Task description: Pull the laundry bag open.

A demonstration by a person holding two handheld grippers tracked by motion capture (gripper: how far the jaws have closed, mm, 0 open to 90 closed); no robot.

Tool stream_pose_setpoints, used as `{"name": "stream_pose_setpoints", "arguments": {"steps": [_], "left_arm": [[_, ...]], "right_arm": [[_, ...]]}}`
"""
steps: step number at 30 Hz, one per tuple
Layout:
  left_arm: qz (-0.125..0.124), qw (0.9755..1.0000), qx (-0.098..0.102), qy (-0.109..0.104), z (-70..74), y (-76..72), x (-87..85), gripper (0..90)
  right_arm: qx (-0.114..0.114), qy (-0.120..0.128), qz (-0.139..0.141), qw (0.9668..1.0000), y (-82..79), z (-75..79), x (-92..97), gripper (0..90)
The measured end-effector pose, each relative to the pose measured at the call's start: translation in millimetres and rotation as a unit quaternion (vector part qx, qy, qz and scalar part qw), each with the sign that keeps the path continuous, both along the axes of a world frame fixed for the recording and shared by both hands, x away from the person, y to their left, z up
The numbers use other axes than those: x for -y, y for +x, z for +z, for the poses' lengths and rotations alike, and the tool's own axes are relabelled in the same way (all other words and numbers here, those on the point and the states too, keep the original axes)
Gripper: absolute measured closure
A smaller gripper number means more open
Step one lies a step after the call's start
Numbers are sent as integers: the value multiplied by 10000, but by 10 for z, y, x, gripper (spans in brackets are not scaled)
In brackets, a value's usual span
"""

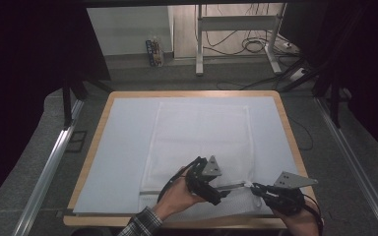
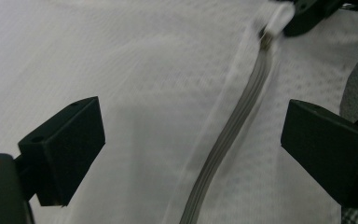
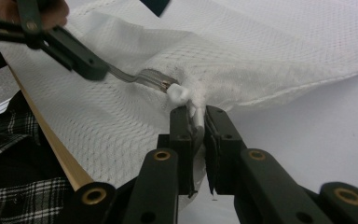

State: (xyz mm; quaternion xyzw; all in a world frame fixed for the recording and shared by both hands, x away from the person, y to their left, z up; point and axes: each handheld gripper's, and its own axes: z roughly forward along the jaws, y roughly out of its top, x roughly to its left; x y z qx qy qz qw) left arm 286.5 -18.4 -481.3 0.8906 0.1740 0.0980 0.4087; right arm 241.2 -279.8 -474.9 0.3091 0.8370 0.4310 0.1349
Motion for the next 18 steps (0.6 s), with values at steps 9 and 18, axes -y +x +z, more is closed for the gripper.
{"name": "stream_pose_setpoints", "arguments": {"steps": [9, 18], "left_arm": [[-123, 9999, 9, -32, -20, 93, 352, 56], [31, 10000, 69, -28, -15, 130, 467, 59]], "right_arm": [[35, -20, -13, 10000, -9, 6, -5, 809], [43, -50, -5, 10000, -13, 6, -7, 808]]}}
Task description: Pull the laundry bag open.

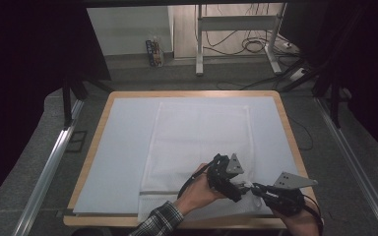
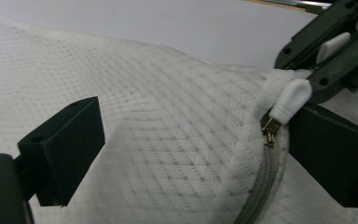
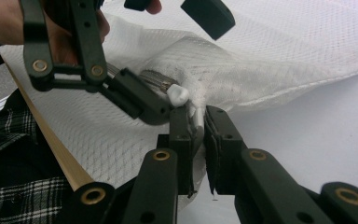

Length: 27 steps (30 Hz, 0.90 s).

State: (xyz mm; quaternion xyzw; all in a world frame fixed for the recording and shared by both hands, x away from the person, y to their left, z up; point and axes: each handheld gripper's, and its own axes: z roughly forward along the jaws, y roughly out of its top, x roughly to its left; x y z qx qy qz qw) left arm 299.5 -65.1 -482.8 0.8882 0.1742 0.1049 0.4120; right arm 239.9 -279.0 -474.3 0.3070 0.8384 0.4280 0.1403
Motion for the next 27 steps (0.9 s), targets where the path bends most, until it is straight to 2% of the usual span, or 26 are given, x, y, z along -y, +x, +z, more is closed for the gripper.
{"name": "stream_pose_setpoints", "arguments": {"steps": [10, 14, 16, 19, 22, 24, 26, 27], "left_arm": [[64, 10000, -29, -51, 6, 13, -78, 57], [73, 10000, -13, -21, 14, 22, -73, 57], [68, 9999, -49, -77, 15, 19, -58, 58], [78, 10000, 9, -8, 24, 21, -43, 58], [161, 9999, 10, -63, 31, 17, -51, 58], [148, 9999, 48, -1, 48, 26, -82, 58], [233, 9997, 46, -74, 53, 25, -106, 59], [219, 9997, 53, -44, 60, 34, -134, 61]], "right_arm": [[-28, -7, 3, 10000, 7, -6, 4, 807], [-24, -23, 0, 10000, 6, -3, 4, 807], [-24, -26, 1, 10000, 6, -4, 2, 807], [-29, -43, 10, 10000, 4, -4, 0, 807], [-27, -24, -4, 10000, 5, -2, 5, 806], [-29, -30, -1, 10000, 6, -2, 6, 806], [-30, -41, -3, 10000, 6, -5, 3, 806], [-29, -46, -1, 10000, 6, -6, 3, 806]]}}
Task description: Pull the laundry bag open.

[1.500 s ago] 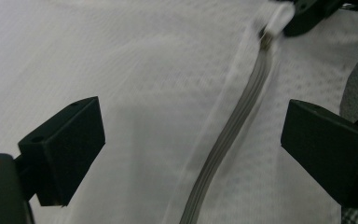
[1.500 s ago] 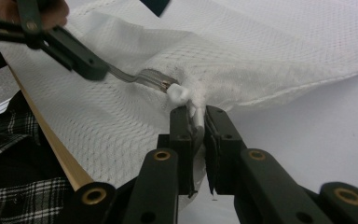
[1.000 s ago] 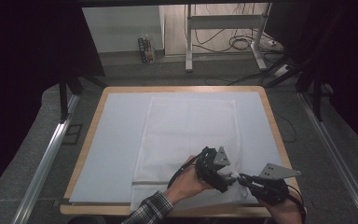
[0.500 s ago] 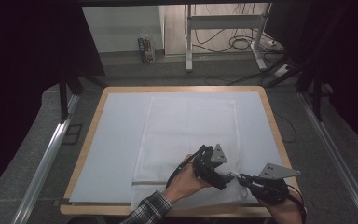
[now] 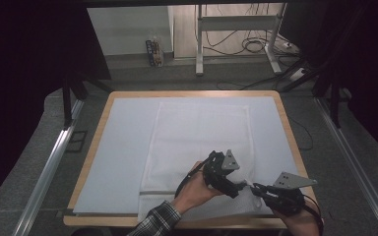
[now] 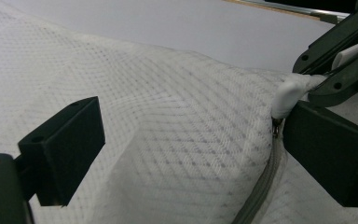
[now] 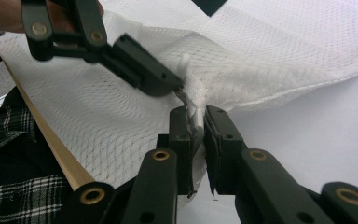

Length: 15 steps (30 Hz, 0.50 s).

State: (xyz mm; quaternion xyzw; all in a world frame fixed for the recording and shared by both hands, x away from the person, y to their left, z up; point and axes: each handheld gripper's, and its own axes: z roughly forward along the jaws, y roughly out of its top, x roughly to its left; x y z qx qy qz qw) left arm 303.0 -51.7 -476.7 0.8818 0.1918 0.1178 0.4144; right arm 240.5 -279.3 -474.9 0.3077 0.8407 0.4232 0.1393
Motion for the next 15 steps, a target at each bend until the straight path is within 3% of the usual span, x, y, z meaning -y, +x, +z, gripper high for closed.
{"name": "stream_pose_setpoints", "arguments": {"steps": [5, 10, 15], "left_arm": [[56, 9999, -89, -73, -16, 14, -90, 71], [-52, 9998, -159, -64, -35, -3, -172, 107], [-180, 9991, -306, -211, 21, -34, -246, 214]], "right_arm": [[-2, -31, -10, 10000, 1, -2, -3, 804], [5, -35, -18, 10000, 1, -2, -4, 803], [57, -88, -7, 9999, -5, 0, -16, 802]]}}
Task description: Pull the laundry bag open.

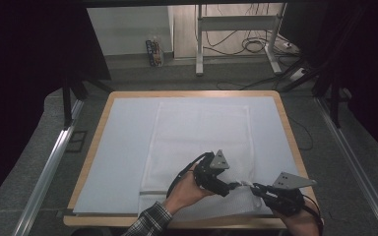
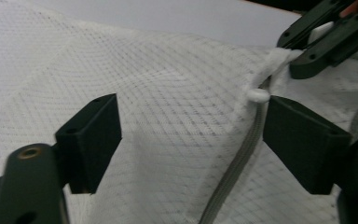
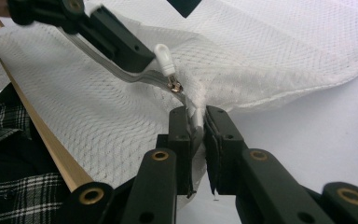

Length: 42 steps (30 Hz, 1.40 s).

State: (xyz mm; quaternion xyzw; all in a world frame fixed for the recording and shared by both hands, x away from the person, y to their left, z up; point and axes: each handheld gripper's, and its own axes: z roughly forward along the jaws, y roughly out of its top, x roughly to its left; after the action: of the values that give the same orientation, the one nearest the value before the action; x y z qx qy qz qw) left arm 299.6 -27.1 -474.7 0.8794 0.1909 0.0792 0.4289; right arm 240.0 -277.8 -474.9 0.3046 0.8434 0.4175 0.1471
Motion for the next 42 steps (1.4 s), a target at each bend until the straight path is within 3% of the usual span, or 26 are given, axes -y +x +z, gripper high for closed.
{"name": "stream_pose_setpoints", "arguments": {"steps": [6, 9, 16, 24, 34, 42], "left_arm": [[-270, 9992, -240, -157, 88, -18, -33, 395], [-436, 9976, -489, -224, 96, -18, -27, 519], [-757, 9950, -646, -21, 20, -44, 3, 686], [-880, 9929, -797, 53, -38, -65, 20, 769], [-974, 9903, -987, 60, -47, -34, 77, 769], [-799, 9901, -1153, 74, -90, -27, 144, 738]], "right_arm": [[96, -82, 18, 9999, -11, 6, -12, 802], [121, -119, 9, 9999, -17, 9, -17, 806], [158, -147, 11, 9998, -18, 8, -21, 807], [199, -224, 22, 9995, -24, 7, -27, 807], [279, -241, 57, 9993, -34, 8, -42, 807], [318, -277, 101, 9991, -39, 6, -56, 806]]}}
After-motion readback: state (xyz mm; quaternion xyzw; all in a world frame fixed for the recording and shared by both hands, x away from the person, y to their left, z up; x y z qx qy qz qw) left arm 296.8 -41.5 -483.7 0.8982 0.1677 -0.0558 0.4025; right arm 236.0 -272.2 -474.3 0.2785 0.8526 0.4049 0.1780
